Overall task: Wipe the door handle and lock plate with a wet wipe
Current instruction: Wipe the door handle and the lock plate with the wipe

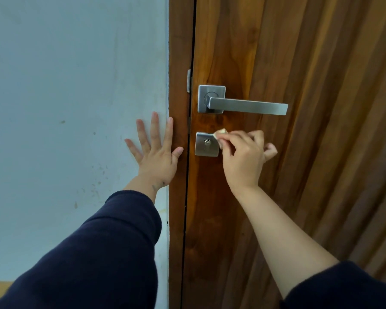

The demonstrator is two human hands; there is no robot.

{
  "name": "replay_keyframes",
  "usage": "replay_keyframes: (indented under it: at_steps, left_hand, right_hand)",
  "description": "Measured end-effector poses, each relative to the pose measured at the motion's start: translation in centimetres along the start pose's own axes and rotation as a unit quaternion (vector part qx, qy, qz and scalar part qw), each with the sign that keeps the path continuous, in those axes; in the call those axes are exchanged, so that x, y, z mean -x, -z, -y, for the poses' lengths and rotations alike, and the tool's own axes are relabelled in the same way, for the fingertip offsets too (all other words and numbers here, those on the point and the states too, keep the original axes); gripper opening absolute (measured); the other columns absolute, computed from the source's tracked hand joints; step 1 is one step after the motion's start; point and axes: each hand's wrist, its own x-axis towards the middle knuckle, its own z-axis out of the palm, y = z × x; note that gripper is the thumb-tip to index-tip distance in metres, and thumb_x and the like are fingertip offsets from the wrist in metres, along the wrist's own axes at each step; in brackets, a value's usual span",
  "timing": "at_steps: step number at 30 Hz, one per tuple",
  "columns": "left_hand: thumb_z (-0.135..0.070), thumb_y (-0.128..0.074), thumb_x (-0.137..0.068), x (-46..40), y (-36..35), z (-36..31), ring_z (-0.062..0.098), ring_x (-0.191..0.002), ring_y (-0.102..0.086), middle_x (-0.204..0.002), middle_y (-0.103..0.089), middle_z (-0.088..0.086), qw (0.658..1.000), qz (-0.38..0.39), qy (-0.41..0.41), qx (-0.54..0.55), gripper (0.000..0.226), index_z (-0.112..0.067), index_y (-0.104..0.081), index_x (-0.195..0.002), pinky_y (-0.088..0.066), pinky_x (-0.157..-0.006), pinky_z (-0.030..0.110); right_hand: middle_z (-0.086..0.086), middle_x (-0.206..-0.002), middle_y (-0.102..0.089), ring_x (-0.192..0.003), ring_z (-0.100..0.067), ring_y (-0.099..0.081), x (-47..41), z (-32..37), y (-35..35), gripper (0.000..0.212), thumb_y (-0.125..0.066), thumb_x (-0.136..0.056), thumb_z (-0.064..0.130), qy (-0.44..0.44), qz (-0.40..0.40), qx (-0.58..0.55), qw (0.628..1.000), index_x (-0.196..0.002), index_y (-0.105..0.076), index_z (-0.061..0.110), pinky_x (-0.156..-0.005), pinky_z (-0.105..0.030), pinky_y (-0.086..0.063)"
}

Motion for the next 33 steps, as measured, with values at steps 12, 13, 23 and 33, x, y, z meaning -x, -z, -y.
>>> replay_keyframes:
  at_steps: [12,13,23,33]
  left_hand:
    - [-0.052,-0.016,-0.099,0.0,0.0,-0.2,0.026,-0.128,0.049,-0.132,0.059,-0.009,1.0,0.003,-0.002,0.002,0.069,-0.042,0.045,-0.128,0.024,-0.104,0.06]
    - [-0.051,-0.017,-0.099,0.0,0.0,-0.2,0.026,-0.129,0.048,-0.132,0.059,-0.009,1.0,0.005,-0.002,0.002,0.069,-0.042,0.045,-0.128,0.024,-0.104,0.06]
    - [-0.051,-0.015,-0.1,0.1,0.4,-0.5,0.028,-0.131,0.047,-0.14,0.053,-0.005,0.999,0.028,0.025,-0.003,0.068,-0.04,0.048,-0.125,0.025,-0.104,0.058]
    - [-0.051,-0.015,-0.1,0.1,0.0,-0.4,0.03,-0.134,0.043,-0.146,0.047,-0.002,1.0,0.012,0.025,-0.007,0.067,-0.039,0.043,-0.13,0.023,-0.105,0.058]
  right_hand:
    - [0.005,-0.099,-0.07,-0.1,-0.024,-0.055,-1.6,2.6,-1.2,0.018,-0.062,-0.088,0.016,0.135,0.065,0.023,0.989,-0.099,-0.074,0.023,-0.083,-0.04,-0.024]
    - [0.005,-0.1,-0.071,-0.099,-0.024,-0.054,-1.5,2.2,-1.0,0.019,-0.06,-0.089,0.017,0.118,0.059,0.023,0.991,-0.099,-0.074,0.024,-0.083,-0.039,-0.023]
    - [0.002,-0.095,-0.073,-0.095,-0.025,-0.057,-0.5,-1.6,0.8,0.015,-0.069,-0.085,0.017,0.062,0.035,0.065,0.995,-0.098,-0.076,0.02,-0.082,-0.04,-0.023]
    - [0.003,-0.093,-0.072,-0.093,-0.024,-0.057,1.2,-2.8,0.9,0.012,-0.068,-0.085,0.017,0.041,0.026,0.073,0.996,-0.093,-0.076,0.021,-0.08,-0.038,-0.023]
